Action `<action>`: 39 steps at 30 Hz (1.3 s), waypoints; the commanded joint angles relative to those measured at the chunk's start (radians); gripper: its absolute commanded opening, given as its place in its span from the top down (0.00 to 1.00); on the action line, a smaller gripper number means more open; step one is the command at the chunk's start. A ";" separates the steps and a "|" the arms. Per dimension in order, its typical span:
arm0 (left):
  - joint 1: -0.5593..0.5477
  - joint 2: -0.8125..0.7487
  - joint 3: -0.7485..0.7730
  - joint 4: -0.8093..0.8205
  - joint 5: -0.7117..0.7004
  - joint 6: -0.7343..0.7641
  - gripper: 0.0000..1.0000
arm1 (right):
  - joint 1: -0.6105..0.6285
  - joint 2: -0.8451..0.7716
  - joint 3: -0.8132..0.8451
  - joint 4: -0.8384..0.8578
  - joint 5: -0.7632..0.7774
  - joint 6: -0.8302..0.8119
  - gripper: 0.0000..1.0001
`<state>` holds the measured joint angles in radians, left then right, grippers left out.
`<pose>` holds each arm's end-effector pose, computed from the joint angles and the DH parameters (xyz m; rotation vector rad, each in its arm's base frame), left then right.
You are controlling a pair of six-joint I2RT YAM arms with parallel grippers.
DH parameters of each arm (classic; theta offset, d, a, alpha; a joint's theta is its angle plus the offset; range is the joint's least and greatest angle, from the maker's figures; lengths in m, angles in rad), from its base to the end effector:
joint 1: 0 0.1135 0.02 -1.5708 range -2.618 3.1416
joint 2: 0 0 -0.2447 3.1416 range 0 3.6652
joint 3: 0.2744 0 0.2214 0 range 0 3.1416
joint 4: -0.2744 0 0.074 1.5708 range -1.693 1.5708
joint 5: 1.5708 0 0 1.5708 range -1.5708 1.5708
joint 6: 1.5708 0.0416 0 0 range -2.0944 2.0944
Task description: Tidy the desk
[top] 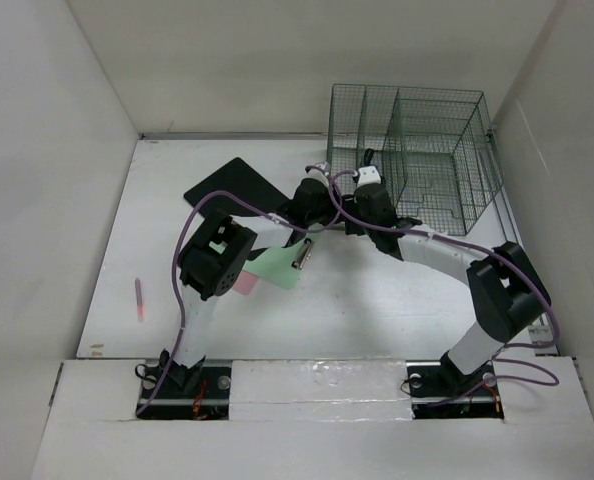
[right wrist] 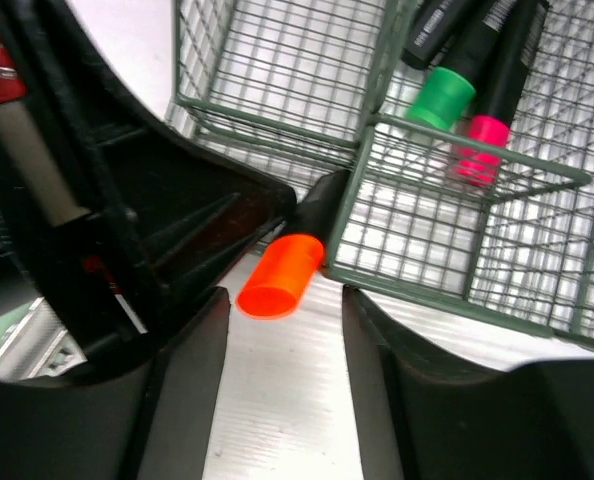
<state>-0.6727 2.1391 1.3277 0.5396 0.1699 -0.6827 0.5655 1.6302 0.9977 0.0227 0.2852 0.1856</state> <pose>0.3497 -0.2876 0.1756 0.1183 1.9831 -1.0755 0.2893 0.1698 0.2149 -0.2478 2.1409 0.1238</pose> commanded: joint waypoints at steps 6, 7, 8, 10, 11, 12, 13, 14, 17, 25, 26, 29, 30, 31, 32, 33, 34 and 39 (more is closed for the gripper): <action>-0.014 -0.024 -0.016 0.037 0.026 0.002 1.00 | 0.037 0.017 0.042 0.023 0.045 0.032 0.49; -0.014 -0.025 -0.016 0.037 0.026 0.003 1.00 | 0.037 0.010 0.044 0.026 0.048 0.038 0.51; -0.014 -0.024 -0.016 0.037 0.026 0.005 1.00 | 0.037 0.005 0.042 0.025 0.057 0.043 0.52; -0.014 -0.025 -0.013 0.039 0.031 0.005 1.00 | 0.048 -0.022 0.038 0.017 0.060 0.063 0.51; -0.014 -0.027 -0.013 0.039 0.031 0.005 1.00 | 0.048 -0.035 0.024 0.017 0.060 0.074 0.51; -0.014 -0.027 -0.012 0.039 0.033 0.008 1.00 | 0.059 -0.049 0.012 0.017 0.063 0.089 0.50; -0.014 -0.027 -0.009 0.039 0.031 0.011 1.00 | 0.069 -0.073 -0.010 0.029 0.074 0.138 0.47; -0.014 -0.025 -0.009 0.039 0.031 0.009 1.00 | 0.070 -0.085 -0.020 0.029 0.081 0.138 0.47; -0.014 -0.025 -0.009 0.046 0.036 0.006 1.00 | 0.079 -0.095 -0.039 0.048 0.133 0.199 0.49; -0.014 -0.018 -0.001 0.060 0.051 0.005 1.00 | 0.079 -0.052 0.005 0.049 0.221 0.324 0.62; -0.014 -0.016 0.001 0.059 0.052 0.005 1.00 | 0.079 -0.049 0.016 0.039 0.247 0.337 0.62; -0.014 -0.013 0.004 0.059 0.057 0.008 1.00 | 0.079 -0.040 0.030 0.016 0.288 0.374 0.62; -0.014 -0.012 0.004 0.060 0.060 0.008 1.00 | 0.079 -0.036 0.032 0.023 0.290 0.371 0.62; -0.005 -0.010 0.002 0.063 0.062 0.006 1.00 | 0.079 -0.023 0.036 0.026 0.290 0.370 0.62; -0.005 -0.010 0.001 0.069 0.065 0.003 1.00 | 0.079 -0.012 0.054 0.025 0.290 0.367 0.62; -0.005 -0.010 -0.001 0.072 0.069 0.002 1.00 | 0.079 -0.003 0.064 0.020 0.290 0.365 0.62; -0.005 -0.013 -0.002 0.074 0.071 0.000 1.00 | 0.079 0.009 0.074 0.005 0.292 0.364 0.62; -0.005 -0.013 -0.002 0.082 0.075 0.000 1.00 | 0.088 0.049 0.099 -0.020 0.316 0.373 0.62</action>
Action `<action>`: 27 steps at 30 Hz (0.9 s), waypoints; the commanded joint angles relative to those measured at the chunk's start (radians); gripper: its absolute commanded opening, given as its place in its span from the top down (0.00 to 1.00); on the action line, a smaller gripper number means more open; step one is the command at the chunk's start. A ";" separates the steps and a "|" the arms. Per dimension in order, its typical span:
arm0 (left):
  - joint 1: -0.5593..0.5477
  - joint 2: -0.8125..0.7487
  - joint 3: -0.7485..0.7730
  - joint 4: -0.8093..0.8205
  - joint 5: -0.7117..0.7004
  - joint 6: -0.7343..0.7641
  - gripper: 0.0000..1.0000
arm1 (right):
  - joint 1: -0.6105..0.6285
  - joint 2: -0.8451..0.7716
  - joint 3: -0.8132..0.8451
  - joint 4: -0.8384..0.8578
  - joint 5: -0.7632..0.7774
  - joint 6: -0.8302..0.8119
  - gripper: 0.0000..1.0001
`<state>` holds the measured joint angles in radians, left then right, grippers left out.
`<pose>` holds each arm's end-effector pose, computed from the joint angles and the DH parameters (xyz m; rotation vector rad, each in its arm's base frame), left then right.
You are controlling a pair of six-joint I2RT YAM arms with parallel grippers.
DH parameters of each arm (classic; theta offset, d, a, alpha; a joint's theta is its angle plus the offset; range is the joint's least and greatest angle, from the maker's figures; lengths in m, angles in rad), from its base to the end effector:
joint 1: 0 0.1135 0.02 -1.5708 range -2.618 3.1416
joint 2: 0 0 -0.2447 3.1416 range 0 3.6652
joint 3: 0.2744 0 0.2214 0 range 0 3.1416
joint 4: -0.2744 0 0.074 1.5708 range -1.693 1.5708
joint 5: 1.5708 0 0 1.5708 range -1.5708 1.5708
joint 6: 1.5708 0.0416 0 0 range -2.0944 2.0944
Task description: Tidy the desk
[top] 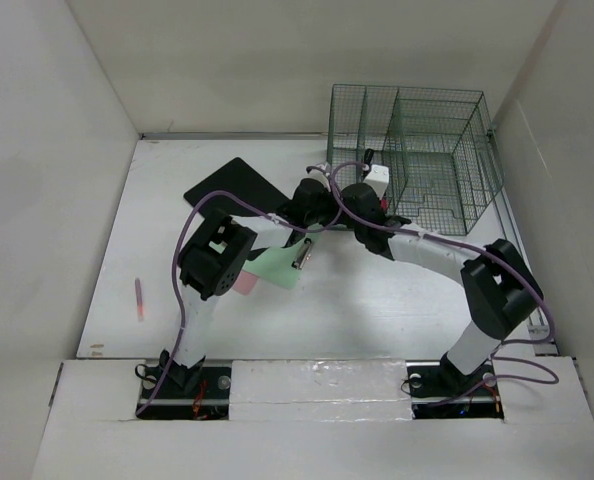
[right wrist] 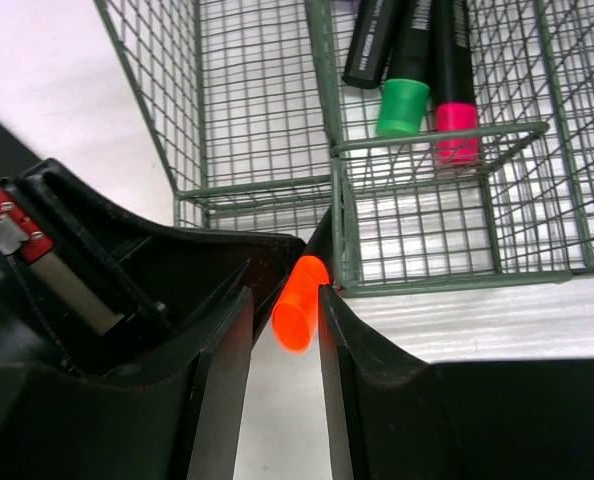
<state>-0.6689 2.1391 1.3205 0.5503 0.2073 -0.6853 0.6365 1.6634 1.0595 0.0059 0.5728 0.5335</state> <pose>0.3491 -0.2868 0.1747 0.1411 1.9855 -1.1084 0.2886 0.1852 0.2242 0.2123 2.0540 0.0948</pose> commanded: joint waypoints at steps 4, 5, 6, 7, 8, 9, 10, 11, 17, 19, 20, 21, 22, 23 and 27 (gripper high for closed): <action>-0.009 -0.005 0.008 0.073 0.043 0.000 1.00 | 0.017 0.021 0.039 -0.003 0.068 0.026 0.62; -0.009 -0.005 0.008 0.071 0.043 0.000 1.00 | 0.017 0.019 0.039 -0.003 0.076 0.025 0.62; -0.009 -0.005 0.009 0.071 0.044 0.001 1.00 | 0.017 0.024 0.039 -0.032 0.079 0.020 0.61; 0.000 0.001 0.011 0.073 0.047 -0.003 1.00 | 0.017 0.027 0.042 -0.030 0.081 0.017 0.61; 0.000 0.002 0.013 0.073 0.049 -0.003 1.00 | 0.017 0.032 0.043 -0.030 0.073 0.017 0.61; 0.000 0.004 0.013 0.073 0.052 -0.005 1.00 | 0.017 0.038 0.046 -0.030 0.065 0.014 0.62; 0.000 0.004 0.014 0.073 0.050 -0.005 1.00 | 0.017 0.048 0.046 -0.030 0.062 0.016 0.61; 0.000 0.001 0.014 0.073 0.050 -0.003 1.00 | 0.017 0.055 0.046 -0.030 0.053 0.017 0.62; 0.000 -0.002 0.016 0.068 0.046 -0.002 1.00 | 0.017 0.070 0.045 -0.034 0.051 0.025 0.66; 0.000 -0.004 0.017 0.066 0.046 0.000 1.00 | 0.017 0.067 0.037 -0.035 0.053 0.028 0.70; 0.011 -0.005 0.017 0.068 0.047 -0.003 1.00 | 0.017 0.062 0.034 -0.035 0.058 0.026 0.76; 0.011 -0.005 0.017 0.068 0.047 -0.003 1.00 | 0.017 0.062 0.033 -0.035 0.058 0.026 0.76; 0.011 -0.008 0.014 0.068 0.049 -0.005 1.00 | 0.017 0.059 0.033 -0.035 0.059 0.028 0.76; 0.011 -0.011 0.013 0.069 0.050 -0.006 1.00 | 0.017 0.056 0.031 -0.035 0.062 0.028 0.76; 0.020 -0.025 0.005 0.069 0.044 -0.005 1.00 | 0.017 0.016 0.027 -0.017 0.061 0.005 0.87</action>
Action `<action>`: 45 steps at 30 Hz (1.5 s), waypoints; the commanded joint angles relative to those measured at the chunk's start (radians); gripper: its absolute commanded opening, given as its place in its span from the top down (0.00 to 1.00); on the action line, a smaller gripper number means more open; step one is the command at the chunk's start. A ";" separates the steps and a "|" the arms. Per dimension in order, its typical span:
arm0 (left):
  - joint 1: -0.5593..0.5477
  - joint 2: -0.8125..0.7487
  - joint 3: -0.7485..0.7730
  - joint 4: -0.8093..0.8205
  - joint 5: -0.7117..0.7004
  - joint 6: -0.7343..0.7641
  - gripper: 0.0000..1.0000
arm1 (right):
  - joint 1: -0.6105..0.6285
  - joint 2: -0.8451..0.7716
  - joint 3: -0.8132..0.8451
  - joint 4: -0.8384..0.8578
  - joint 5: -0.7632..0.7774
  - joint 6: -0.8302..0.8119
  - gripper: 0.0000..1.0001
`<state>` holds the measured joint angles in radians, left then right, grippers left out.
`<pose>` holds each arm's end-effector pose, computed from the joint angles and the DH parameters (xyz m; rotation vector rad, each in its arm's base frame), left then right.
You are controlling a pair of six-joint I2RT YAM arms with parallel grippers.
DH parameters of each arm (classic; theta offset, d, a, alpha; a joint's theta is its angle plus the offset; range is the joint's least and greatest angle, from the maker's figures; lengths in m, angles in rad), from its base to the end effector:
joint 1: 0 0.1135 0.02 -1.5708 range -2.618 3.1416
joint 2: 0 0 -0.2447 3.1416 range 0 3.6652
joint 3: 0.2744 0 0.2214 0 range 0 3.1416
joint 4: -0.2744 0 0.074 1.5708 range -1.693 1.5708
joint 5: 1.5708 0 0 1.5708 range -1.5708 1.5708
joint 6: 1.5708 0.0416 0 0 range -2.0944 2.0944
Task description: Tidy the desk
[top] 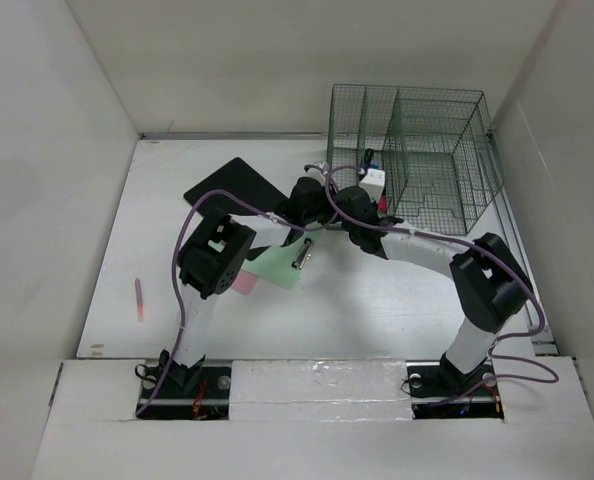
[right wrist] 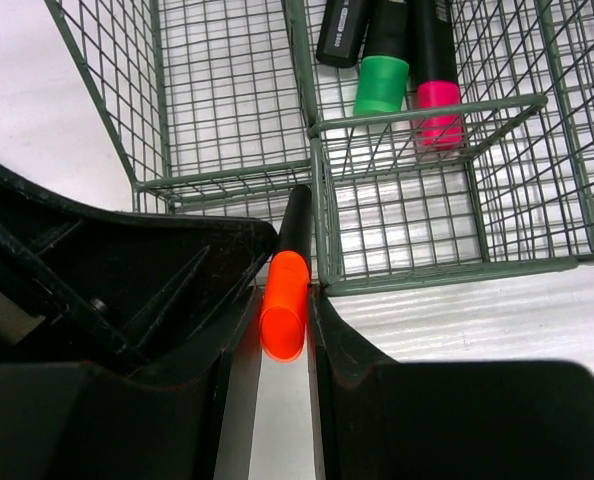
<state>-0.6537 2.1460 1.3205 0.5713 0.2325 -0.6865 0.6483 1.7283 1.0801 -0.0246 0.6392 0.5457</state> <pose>0.3534 -0.2828 0.1741 0.1456 1.9727 -1.1265 0.2928 0.1906 0.2074 0.2233 2.0826 -0.0059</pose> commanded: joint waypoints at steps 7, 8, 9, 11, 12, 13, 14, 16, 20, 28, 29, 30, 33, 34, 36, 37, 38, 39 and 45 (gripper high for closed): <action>0.061 -0.087 -0.024 0.076 0.045 -0.039 0.88 | 0.005 -0.189 0.003 0.051 0.004 -0.067 0.90; 0.084 -0.096 -0.029 0.082 0.054 -0.047 0.80 | 0.005 -0.206 0.001 0.049 0.014 -0.072 0.90; 0.094 -0.103 -0.035 0.093 0.066 -0.056 0.76 | 0.005 -0.220 0.000 0.051 0.020 -0.084 0.91; 0.124 -0.129 -0.049 0.113 0.086 -0.071 0.67 | 0.005 -0.251 0.006 0.052 0.037 -0.099 0.91; 0.134 -0.135 -0.049 0.114 0.090 -0.076 0.65 | 0.005 -0.259 0.010 0.049 0.040 -0.114 0.91; 0.143 -0.158 -0.044 0.114 0.096 -0.077 0.63 | -0.004 -0.265 0.014 0.046 0.043 -0.119 0.91; 0.143 -0.169 -0.043 0.114 0.099 -0.079 0.62 | -0.004 -0.282 0.017 0.046 0.043 -0.124 0.92; 0.170 -0.211 -0.040 0.113 0.105 -0.076 0.60 | -0.015 -0.297 0.027 0.048 0.045 -0.139 0.92; 0.190 -0.296 -0.055 0.101 0.096 -0.070 0.53 | -0.050 -0.323 0.069 0.057 0.037 -0.185 0.92; 0.190 -0.515 -0.320 0.226 0.070 -0.108 0.51 | -0.170 -0.239 0.164 0.147 -0.009 -0.297 0.92; 0.190 -0.538 -0.352 0.237 0.045 -0.108 0.51 | -0.179 -0.222 0.199 0.155 -0.028 -0.303 0.92; 0.181 -0.561 -0.384 0.242 0.036 -0.108 0.51 | -0.190 -0.202 0.223 0.169 -0.035 -0.320 0.90; 0.172 -0.652 -0.504 0.257 -0.012 -0.104 0.52 | -0.213 -0.107 0.337 0.158 -0.053 -0.369 0.60; 0.160 -0.697 -0.565 0.256 -0.025 -0.096 0.53 | -0.225 -0.076 0.374 0.135 -0.067 -0.375 0.53; 0.149 -0.745 -0.619 0.251 -0.070 -0.088 0.54 | -0.225 -0.010 0.466 0.071 -0.127 -0.394 0.48; 0.149 -0.797 -0.673 0.240 -0.085 -0.084 0.54 | -0.225 -0.001 0.474 0.066 -0.144 -0.394 0.47; 0.149 -0.820 -0.699 0.237 -0.107 -0.087 0.55 | -0.225 -0.003 0.472 0.072 -0.160 -0.392 0.46; 0.149 -0.843 -0.722 0.234 -0.113 -0.094 0.55 | -0.225 -0.010 0.443 0.098 -0.170 -0.388 0.44; 0.149 -1.061 -0.853 0.119 -0.223 -0.079 0.55 | -0.204 -0.114 0.331 0.147 -0.248 -0.369 0.46</action>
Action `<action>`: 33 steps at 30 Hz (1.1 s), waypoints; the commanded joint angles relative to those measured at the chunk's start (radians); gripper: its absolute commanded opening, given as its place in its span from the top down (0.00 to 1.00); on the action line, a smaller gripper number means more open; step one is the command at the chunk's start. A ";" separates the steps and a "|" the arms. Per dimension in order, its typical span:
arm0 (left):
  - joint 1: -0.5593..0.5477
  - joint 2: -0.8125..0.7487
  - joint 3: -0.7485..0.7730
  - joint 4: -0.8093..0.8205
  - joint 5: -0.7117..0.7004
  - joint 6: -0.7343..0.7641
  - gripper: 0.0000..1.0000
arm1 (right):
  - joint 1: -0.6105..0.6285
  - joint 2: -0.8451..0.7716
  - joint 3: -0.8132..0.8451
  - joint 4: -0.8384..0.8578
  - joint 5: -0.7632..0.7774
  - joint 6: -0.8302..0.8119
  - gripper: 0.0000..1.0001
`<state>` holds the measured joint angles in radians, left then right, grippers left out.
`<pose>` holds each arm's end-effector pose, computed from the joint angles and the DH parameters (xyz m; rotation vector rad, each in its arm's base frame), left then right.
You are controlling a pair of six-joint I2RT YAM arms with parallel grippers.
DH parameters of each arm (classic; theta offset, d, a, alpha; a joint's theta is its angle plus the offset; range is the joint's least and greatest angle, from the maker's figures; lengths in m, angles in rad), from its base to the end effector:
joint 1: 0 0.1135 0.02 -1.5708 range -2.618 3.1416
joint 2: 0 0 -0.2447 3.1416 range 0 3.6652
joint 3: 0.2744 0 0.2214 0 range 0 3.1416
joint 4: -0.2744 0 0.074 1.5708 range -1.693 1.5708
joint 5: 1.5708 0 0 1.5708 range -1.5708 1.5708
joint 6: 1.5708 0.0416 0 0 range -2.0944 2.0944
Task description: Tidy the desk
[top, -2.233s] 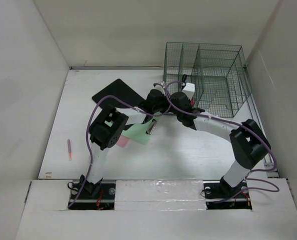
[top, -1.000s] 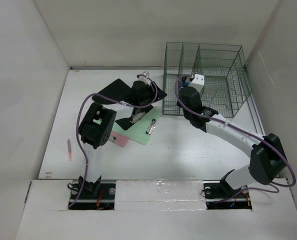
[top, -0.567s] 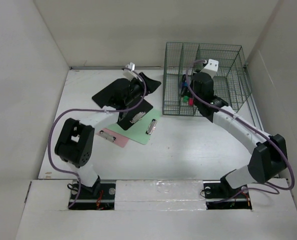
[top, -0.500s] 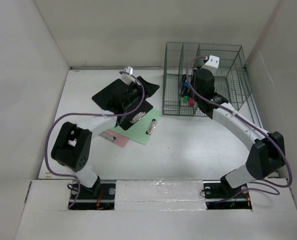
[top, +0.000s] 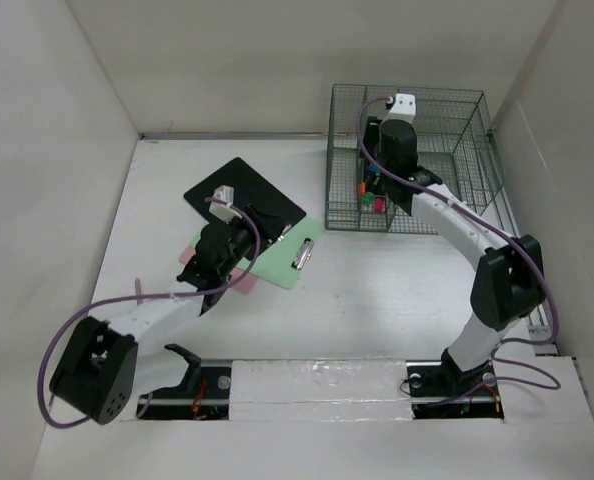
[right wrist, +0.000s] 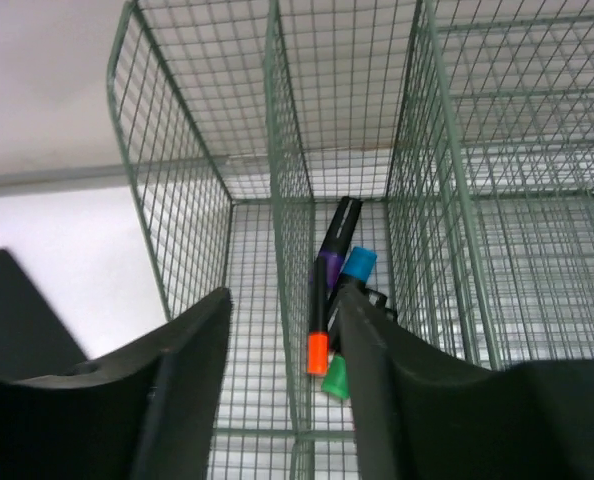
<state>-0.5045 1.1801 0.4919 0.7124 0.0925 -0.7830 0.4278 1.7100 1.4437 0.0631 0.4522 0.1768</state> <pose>0.2125 -0.1217 0.2535 -0.1515 1.6448 -1.0756 0.3574 0.1430 0.3351 0.1048 1.7504 0.0397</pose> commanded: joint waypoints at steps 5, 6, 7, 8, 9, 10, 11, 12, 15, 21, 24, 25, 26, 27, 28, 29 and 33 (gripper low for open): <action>0.000 -0.194 -0.053 -0.186 -0.259 0.031 0.50 | 0.121 -0.181 -0.222 0.102 -0.099 0.013 0.76; 0.000 -0.188 -0.058 -0.197 -0.266 0.066 0.43 | 0.165 -0.187 -0.268 0.113 -0.101 0.018 0.80; 0.000 -0.174 -0.050 -0.218 -0.266 0.067 0.42 | 0.186 -0.184 -0.269 0.113 -0.101 0.030 0.81; 0.000 -0.151 -0.036 -0.240 -0.272 0.095 0.42 | 0.202 -0.184 -0.305 0.113 -0.093 0.042 0.81; 0.000 -0.096 -0.021 -0.266 -0.269 0.112 0.42 | 0.231 -0.182 -0.324 0.106 -0.093 0.061 0.82; 0.000 -0.065 0.015 -0.295 -0.261 0.135 0.44 | 0.244 -0.185 -0.335 0.096 -0.092 0.076 0.83; 0.000 -0.033 0.033 -0.298 -0.252 0.187 0.44 | 0.253 -0.193 -0.345 0.077 -0.104 0.082 0.83; 0.000 0.031 0.074 -0.301 -0.240 0.226 0.48 | 0.262 -0.202 -0.368 0.072 -0.118 0.093 0.83; 0.000 0.154 0.160 -0.353 -0.258 0.391 0.49 | 0.290 -0.254 -0.422 0.073 -0.187 0.101 0.78; 0.026 0.315 0.315 -0.387 -0.167 0.514 0.47 | 0.315 -0.355 -0.515 0.058 -0.204 0.086 0.52; 0.063 0.421 0.408 -0.447 -0.024 0.536 0.47 | 0.315 -0.378 -0.554 0.057 -0.179 0.073 0.42; 0.063 0.440 0.425 -0.483 -0.022 0.553 0.47 | 0.315 -0.385 -0.559 0.057 -0.181 0.073 0.42; 0.063 0.455 0.438 -0.491 -0.022 0.564 0.47 | 0.315 -0.388 -0.572 0.069 -0.182 0.075 0.42; 0.063 0.473 0.445 -0.495 -0.023 0.565 0.47 | 0.315 -0.394 -0.582 0.078 -0.184 0.075 0.41; 0.063 0.478 0.447 -0.490 -0.022 0.571 0.47 | 0.315 -0.406 -0.589 0.087 -0.184 0.076 0.41; 0.063 0.484 0.450 -0.491 -0.019 0.579 0.46 | 0.315 -0.411 -0.606 0.101 -0.179 0.076 0.41; 0.073 0.518 0.455 -0.493 -0.019 0.587 0.46 | 0.305 -0.421 -0.618 0.110 -0.187 0.073 0.41</action>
<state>-0.4374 1.6955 0.9104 0.2291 0.0471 -0.2337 0.7341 1.3148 0.8295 0.1047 0.2649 0.2581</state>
